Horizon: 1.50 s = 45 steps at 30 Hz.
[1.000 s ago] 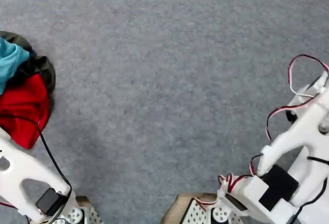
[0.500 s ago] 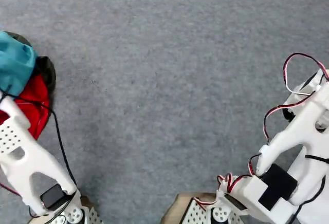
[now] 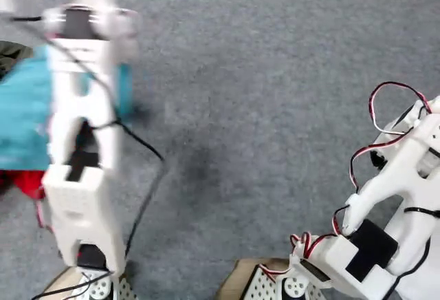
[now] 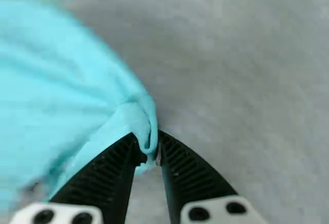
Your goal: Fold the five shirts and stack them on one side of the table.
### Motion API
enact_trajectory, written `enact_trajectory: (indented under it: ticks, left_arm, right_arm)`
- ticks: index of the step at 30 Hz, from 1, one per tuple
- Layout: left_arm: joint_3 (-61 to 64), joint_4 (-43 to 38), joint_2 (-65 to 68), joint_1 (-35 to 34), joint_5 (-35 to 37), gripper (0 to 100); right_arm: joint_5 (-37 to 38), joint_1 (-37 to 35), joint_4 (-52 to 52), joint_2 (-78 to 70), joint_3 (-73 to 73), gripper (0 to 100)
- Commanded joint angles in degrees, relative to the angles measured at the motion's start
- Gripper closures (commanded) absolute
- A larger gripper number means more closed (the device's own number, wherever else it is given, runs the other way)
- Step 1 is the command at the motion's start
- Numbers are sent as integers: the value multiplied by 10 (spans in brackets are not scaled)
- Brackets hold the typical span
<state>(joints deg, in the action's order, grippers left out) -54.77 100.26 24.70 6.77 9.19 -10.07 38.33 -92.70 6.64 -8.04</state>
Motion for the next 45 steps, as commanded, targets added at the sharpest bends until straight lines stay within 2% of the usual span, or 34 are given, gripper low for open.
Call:
enact_trajectory:
  ticks: [1,6,9,11,14,16,19,23,26,29,35,38,43,45]
  left_arm:
    - [3,5,-38,140,5,981]
    - [4,5,-41,259,6,979]
    - [4,6,-44,280,8,960]
    - [10,6,-51,279,9,892]
    - [40,7,-102,244,17,774]
    - [62,7,-155,207,35,720]
    - [100,6,-238,137,38,700]
    - [188,5,-319,-5,38,699]
    - [303,0,-321,-105,28,699]
    - [456,-63,-297,-166,-10,699]
    - [652,-246,-246,-171,-14,701]
    - [665,-279,-237,-151,-7,764]
    - [663,-314,-237,-149,10,991]
    - [662,-314,-238,-151,11,966]
  right_arm:
    - [-7,-6,17,24,1,973]
    - [-4,-7,46,23,1,971]
    - [2,-14,55,23,2,927]
    - [13,-30,56,23,2,850]
    - [37,-75,56,23,1,735]
    - [48,-119,56,23,3,696]
    - [46,-204,66,23,3,704]
    - [24,-325,127,19,1,739]
    - [-18,-413,176,-19,7,784]
    - [-50,-480,187,-96,38,794]
    - [-87,-532,186,-260,133,789]
    - [-87,-548,158,-321,191,789]
    - [-88,-553,67,-400,296,822]
    - [-88,-551,31,-423,336,890]
